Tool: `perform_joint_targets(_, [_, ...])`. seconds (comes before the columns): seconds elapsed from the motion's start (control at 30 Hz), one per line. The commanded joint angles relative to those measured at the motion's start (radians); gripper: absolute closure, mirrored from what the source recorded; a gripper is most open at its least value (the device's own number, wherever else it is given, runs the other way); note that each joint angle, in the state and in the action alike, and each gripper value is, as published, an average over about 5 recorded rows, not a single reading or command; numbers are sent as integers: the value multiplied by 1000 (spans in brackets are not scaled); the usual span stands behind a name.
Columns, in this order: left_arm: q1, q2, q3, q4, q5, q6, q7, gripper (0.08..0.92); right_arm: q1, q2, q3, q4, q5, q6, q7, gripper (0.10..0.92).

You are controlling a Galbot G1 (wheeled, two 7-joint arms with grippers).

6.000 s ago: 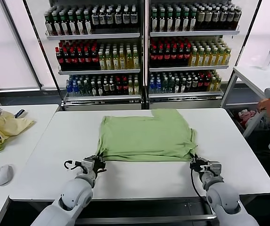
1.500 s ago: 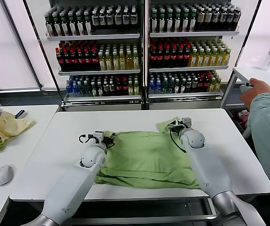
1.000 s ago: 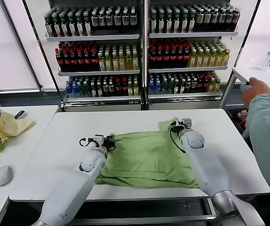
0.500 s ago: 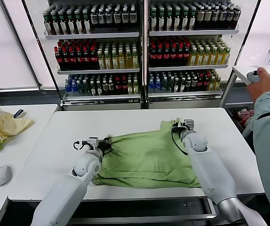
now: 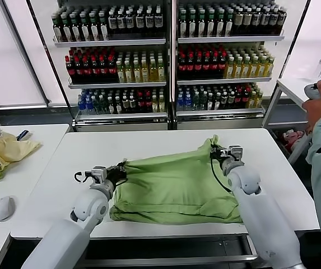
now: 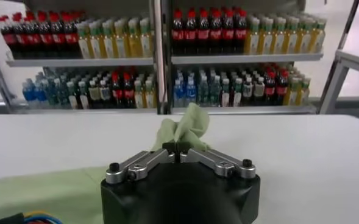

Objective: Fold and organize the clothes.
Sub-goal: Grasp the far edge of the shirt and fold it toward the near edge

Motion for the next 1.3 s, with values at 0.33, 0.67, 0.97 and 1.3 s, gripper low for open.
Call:
perform_joint_targets(0.33, [297,67,-50,-273,87,30,13,903,-503,-40,160,473,-58,-30,30,912])
perform_joint_targets(0.67, [324,37,-46,-224,196,24,23,903,-520,-4,147,412,-118,-46,60,912])
perform_joint_targets(0.97, [335,1,-46,-253,276,-44,11,798,-513,6,137,409,-155,-46,44,821])
perform_joint_targets(1.3, [415,-151,-103,-268,387,-92,-83,496,-551,9,148,452,-184,-21,35,528])
